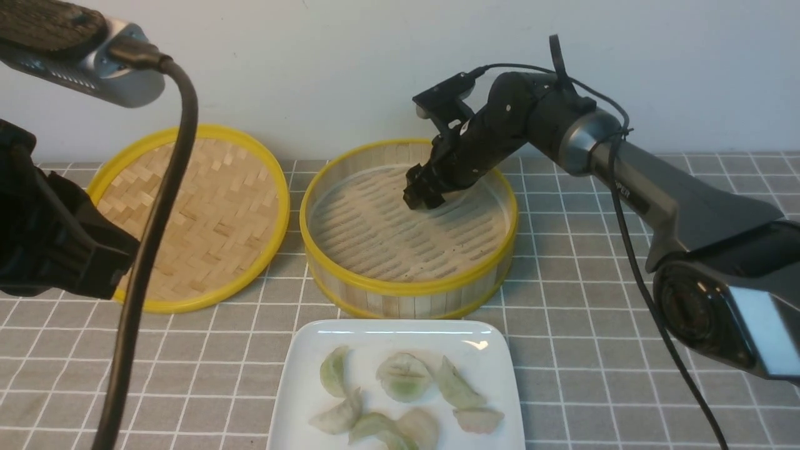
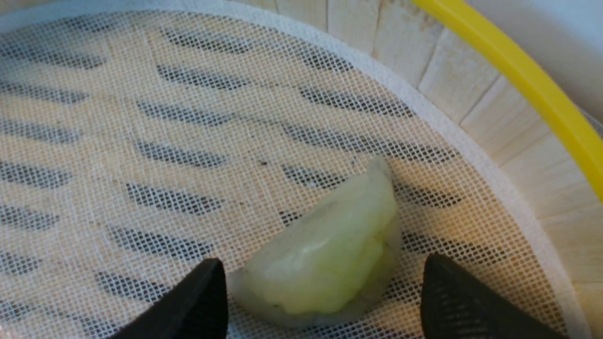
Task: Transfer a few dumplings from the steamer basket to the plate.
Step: Use the right arm to grab a dumpling from inside the steamer, then use the right arm to put the dumpling into the plate
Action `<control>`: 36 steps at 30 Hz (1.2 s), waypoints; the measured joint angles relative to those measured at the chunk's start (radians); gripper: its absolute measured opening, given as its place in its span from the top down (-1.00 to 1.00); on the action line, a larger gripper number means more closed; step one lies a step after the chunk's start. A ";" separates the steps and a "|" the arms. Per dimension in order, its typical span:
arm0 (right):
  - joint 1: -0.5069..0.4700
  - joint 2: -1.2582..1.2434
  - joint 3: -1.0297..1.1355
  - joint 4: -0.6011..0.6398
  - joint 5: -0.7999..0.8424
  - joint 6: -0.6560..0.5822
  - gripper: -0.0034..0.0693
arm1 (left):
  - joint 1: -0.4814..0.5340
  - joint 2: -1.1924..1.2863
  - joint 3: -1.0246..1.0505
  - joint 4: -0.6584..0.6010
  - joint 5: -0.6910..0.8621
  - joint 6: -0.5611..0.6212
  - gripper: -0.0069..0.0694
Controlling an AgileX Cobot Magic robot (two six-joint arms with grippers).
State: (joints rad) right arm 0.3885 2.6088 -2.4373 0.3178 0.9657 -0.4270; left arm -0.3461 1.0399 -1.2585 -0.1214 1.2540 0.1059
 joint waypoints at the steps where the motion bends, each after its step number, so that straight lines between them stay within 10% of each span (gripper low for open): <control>1: 0.000 0.000 0.000 0.001 0.000 -0.002 -0.28 | 0.000 0.000 0.000 0.000 0.000 0.000 0.83; 5: 0.000 0.000 0.000 0.024 0.017 -0.016 0.09 | 0.000 0.000 0.000 0.000 0.000 0.000 0.83; 36: 0.010 -0.346 0.256 -0.027 0.278 0.196 0.08 | 0.000 0.000 0.000 -0.003 0.000 -0.027 0.83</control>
State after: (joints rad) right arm 0.3988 2.2625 -2.1811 0.2905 1.2436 -0.2312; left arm -0.3461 1.0399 -1.2585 -0.1248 1.2542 0.0785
